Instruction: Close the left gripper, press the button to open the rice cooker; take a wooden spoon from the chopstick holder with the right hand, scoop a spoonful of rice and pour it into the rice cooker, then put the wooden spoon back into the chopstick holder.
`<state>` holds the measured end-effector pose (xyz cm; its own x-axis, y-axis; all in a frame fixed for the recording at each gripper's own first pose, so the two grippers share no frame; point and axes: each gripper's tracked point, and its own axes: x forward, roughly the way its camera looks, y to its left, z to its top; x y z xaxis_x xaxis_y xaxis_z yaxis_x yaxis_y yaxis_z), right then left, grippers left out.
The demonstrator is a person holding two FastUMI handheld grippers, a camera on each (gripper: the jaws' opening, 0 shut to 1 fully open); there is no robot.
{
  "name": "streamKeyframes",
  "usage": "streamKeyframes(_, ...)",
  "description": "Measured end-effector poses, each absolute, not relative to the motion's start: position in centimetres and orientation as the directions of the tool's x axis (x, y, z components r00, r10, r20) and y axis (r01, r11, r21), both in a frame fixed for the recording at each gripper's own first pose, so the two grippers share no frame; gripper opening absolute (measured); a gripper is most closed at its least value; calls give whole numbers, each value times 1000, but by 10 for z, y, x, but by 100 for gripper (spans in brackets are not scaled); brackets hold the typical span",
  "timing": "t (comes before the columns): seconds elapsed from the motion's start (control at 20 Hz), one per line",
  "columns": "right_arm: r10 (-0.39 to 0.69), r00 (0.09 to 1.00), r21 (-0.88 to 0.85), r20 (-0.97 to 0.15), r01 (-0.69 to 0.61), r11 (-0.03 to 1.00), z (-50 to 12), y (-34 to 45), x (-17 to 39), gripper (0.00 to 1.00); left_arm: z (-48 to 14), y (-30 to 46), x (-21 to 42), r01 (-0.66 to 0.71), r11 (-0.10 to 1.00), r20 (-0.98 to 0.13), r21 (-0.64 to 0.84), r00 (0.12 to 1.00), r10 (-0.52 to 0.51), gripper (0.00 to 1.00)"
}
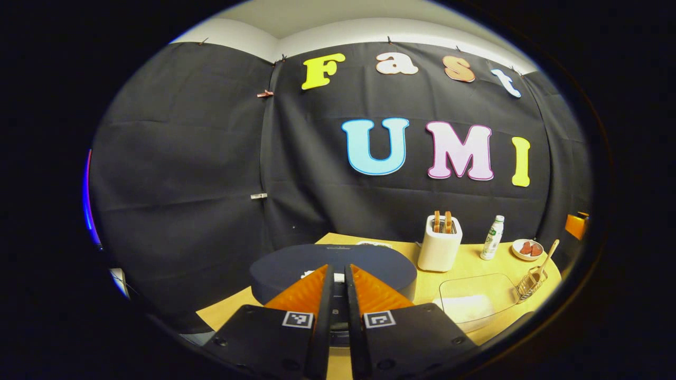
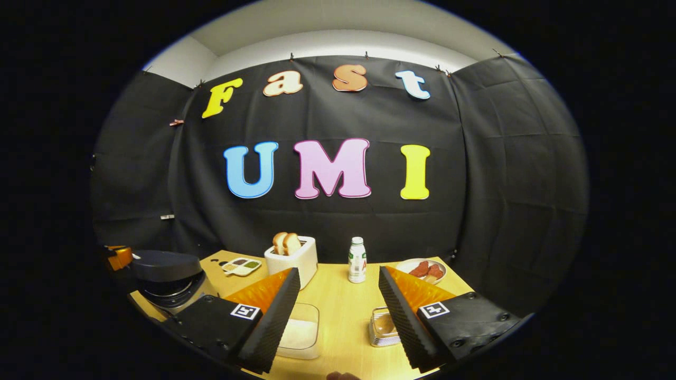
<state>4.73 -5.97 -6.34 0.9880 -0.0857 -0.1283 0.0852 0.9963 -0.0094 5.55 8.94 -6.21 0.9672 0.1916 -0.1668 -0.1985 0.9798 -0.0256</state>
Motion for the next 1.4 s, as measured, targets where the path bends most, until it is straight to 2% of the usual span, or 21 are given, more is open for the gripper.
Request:
streamKeyframes(0.15, -157, 973, 8, -170, 160, 987, -83, -98, 60, 94, -43, 90, 54, -229, 973, -115, 7, 967, 229, 22)
streamKeyframes(0.2, -176, 965, 23, -193, 183, 983, -93, -108, 62, 94, -36, 89, 52, -242, 970, -96, 5, 966, 242, 29)
streamKeyframes(0.3, -199, 950, 47, -241, 216, 975, -110, -126, 68, 94, -23, 86, 53, -258, 966, -67, 1, 964, 258, 36)
streamKeyframes(0.5, -214, 930, 52, -298, 240, 969, -137, -152, 80, 93, -19, 82, 50, -274, 962, -77, -4, 959, 273, 51)
streamKeyframes(0.75, -205, 914, 66, -351, 243, 968, -164, -168, 102, 92, -13, 76, 38, -287, 958, -92, -14, 954, 285, 57)
streamKeyframes(0.95, -227, 893, 71, -388, 274, 959, -189, -187, 120, 92, -7, 68, 26, -292, 956, -99, -18, 952, 289, 73)
streamKeyframes(1.0, -232, 884, 80, -405, 287, 954, -196, -192, 123, 93, -6, 66, 23, -296, 955, -100, -20, 951, 293, 82)
streamKeyframes(1.1, -234, 868, 107, -438, 309, 945, -210, -198, 129, 93, -4, 64, 18, -306, 952, -106, -17, 947, 302, 89)
streamKeyframes(1.35, -227, 852, 116, -472, 315, 942, -228, -209, 148, 92, 1, 58, 6, -320, 947, -120, 3, 941, 318, 89)
streamKeyframes(1.4, -226, 850, 118, -477, 317, 941, -231, -211, 149, 90, 1, 57, 3, -324, 946, -122, -2, 939, 321, 88)
